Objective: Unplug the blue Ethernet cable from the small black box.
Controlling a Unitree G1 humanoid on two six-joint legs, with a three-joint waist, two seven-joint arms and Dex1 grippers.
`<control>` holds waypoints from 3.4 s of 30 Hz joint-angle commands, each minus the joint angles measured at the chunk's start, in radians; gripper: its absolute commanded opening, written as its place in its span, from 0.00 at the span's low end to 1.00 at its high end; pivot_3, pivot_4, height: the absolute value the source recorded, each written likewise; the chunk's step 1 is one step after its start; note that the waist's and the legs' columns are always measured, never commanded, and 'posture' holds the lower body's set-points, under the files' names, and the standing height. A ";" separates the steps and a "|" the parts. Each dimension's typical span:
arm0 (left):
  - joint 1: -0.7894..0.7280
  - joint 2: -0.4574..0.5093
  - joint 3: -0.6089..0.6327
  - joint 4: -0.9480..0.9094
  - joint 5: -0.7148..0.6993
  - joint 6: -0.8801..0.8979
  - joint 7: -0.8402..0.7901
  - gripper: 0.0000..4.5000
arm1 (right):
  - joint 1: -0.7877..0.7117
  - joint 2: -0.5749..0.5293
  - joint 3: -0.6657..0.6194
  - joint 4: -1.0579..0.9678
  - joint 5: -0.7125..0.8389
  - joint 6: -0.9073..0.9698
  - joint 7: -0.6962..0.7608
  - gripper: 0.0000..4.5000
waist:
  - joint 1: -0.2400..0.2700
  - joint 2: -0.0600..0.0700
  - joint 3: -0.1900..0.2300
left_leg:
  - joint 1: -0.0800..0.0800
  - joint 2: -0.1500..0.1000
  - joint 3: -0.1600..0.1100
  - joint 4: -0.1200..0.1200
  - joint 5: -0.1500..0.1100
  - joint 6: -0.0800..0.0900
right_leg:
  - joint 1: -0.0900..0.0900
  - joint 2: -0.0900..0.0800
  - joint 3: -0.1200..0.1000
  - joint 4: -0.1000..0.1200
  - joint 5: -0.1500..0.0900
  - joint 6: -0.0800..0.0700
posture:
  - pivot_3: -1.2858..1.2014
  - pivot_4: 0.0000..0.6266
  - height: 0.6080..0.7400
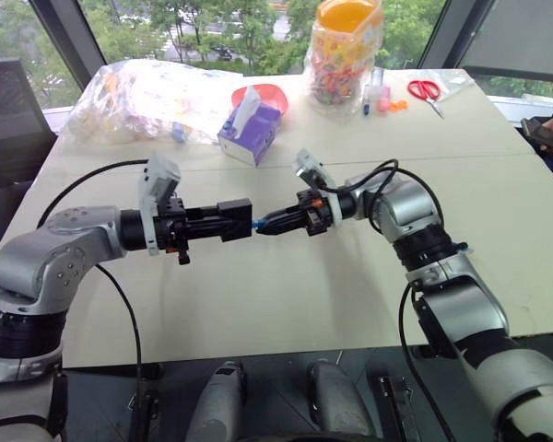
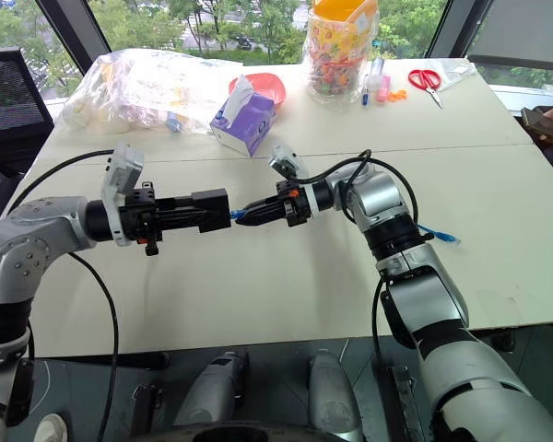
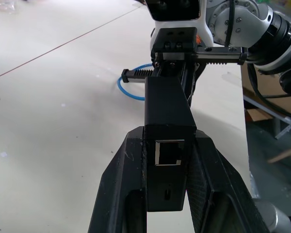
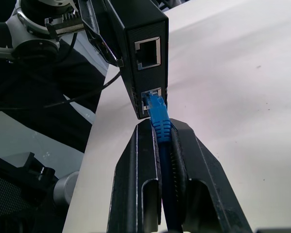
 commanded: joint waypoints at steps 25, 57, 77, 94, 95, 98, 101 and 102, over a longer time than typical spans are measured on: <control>0.023 -0.002 0.003 -0.014 0.030 -0.044 -0.030 0.10 | -0.008 -0.013 0.004 -0.061 -0.011 -0.037 0.036 0.48 | 0.000 0.000 0.000 | 0.000 0.000 0.000 0.000 0.000 0.000 | 0.000 0.000 0.000 0.000 0.000 0.000 | 0.52 0.24 0.90; 0.036 0.015 0.030 -0.047 0.009 -0.010 -0.047 0.10 | 0.007 -0.026 0.012 -0.023 -0.062 -0.084 0.011 0.02 | -0.001 0.000 0.000 | 0.000 0.000 0.000 0.000 0.000 0.000 | 0.000 0.000 0.000 0.000 0.000 0.000 | 0.52 0.24 0.90; -0.037 -0.205 -0.120 0.158 0.368 -0.370 0.206 0.10 | -0.126 0.015 -0.211 0.497 -0.236 -0.564 -0.619 0.38 | 0.007 -0.001 0.000 | 0.000 0.000 0.000 0.001 0.000 0.000 | 0.001 0.000 0.000 0.000 0.001 0.000 | 0.52 0.24 0.90; -0.101 -0.466 -0.224 0.671 0.662 -0.813 0.282 0.10 | 0.233 0.003 -0.373 -0.181 -0.048 -0.142 -0.783 1.00 | 0.004 0.000 0.000 | -0.001 -0.001 0.000 0.001 0.000 0.000 | -0.001 -0.001 0.000 0.002 0.001 0.001 | 0.52 0.24 0.90; -0.094 -0.468 -0.223 0.686 0.664 -0.822 0.280 0.22 | 0.261 0.001 -0.374 -0.239 -0.039 -0.113 -0.795 1.00 | 0.004 0.000 0.000 | -0.001 -0.001 0.000 0.002 0.000 0.000 | 0.000 -0.001 0.000 0.002 0.001 0.001 | 0.52 0.24 0.90; -0.081 -0.473 -0.218 0.712 0.666 -0.839 0.272 0.49 | 0.310 -0.001 -0.382 -0.343 -0.017 -0.046 -0.822 1.00 | 0.000 0.000 0.000 | 0.000 -0.001 0.000 0.002 0.000 0.000 | 0.000 0.000 0.000 0.002 0.001 0.001 | 0.52 0.24 0.90; -0.060 -0.477 -0.200 0.715 0.655 -0.827 0.275 0.75 | 0.352 -0.012 -0.379 -0.428 0.008 0.010 -0.826 1.00 | 0.002 0.000 0.000 | 0.001 -0.001 0.000 0.002 0.000 0.001 | 0.001 0.000 0.000 0.002 0.001 0.001 | 0.52 0.24 0.90; -0.051 -0.475 -0.191 0.699 0.641 -0.811 0.269 0.83 | 0.363 -0.021 -0.374 -0.447 0.009 0.019 -0.823 1.00 | 0.002 0.000 0.000 | 0.001 -0.001 0.000 0.002 0.000 0.001 | 0.002 0.000 0.000 0.002 0.001 0.001 | 0.52 0.24 0.90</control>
